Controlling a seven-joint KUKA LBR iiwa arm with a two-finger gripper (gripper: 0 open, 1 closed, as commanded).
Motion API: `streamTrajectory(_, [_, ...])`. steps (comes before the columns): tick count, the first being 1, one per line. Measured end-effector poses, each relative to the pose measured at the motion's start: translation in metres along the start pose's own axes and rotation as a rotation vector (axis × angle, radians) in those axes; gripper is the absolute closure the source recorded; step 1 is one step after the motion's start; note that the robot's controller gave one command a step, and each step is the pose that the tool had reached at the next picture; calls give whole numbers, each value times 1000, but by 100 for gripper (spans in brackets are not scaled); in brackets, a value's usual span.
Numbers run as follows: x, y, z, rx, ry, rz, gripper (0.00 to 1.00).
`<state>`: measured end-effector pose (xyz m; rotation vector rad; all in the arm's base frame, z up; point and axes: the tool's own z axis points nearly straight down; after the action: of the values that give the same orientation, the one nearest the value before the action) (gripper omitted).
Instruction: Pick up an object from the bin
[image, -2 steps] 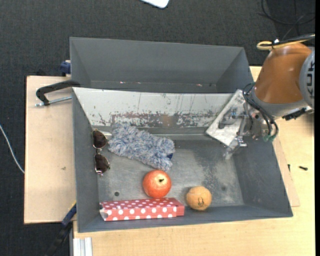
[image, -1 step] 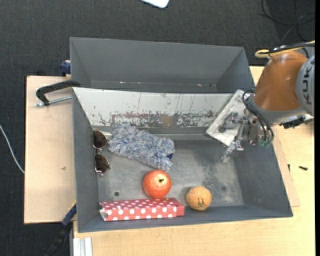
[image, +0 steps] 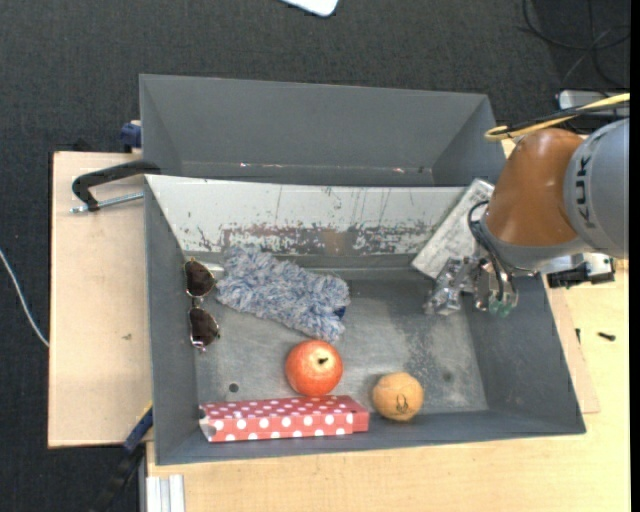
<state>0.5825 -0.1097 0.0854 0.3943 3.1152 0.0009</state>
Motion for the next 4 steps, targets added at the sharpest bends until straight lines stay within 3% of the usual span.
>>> streamTrajectory(1, [0,0,0,0,0,0,100])
streamTrajectory(2, [10,69,-50,-3,-9,-294,0])
streamTrajectory(3, [11,66,-48,-1,-5,-290,0])
streamTrajectory(4, [29,80,-19,0,-5,-361,0])
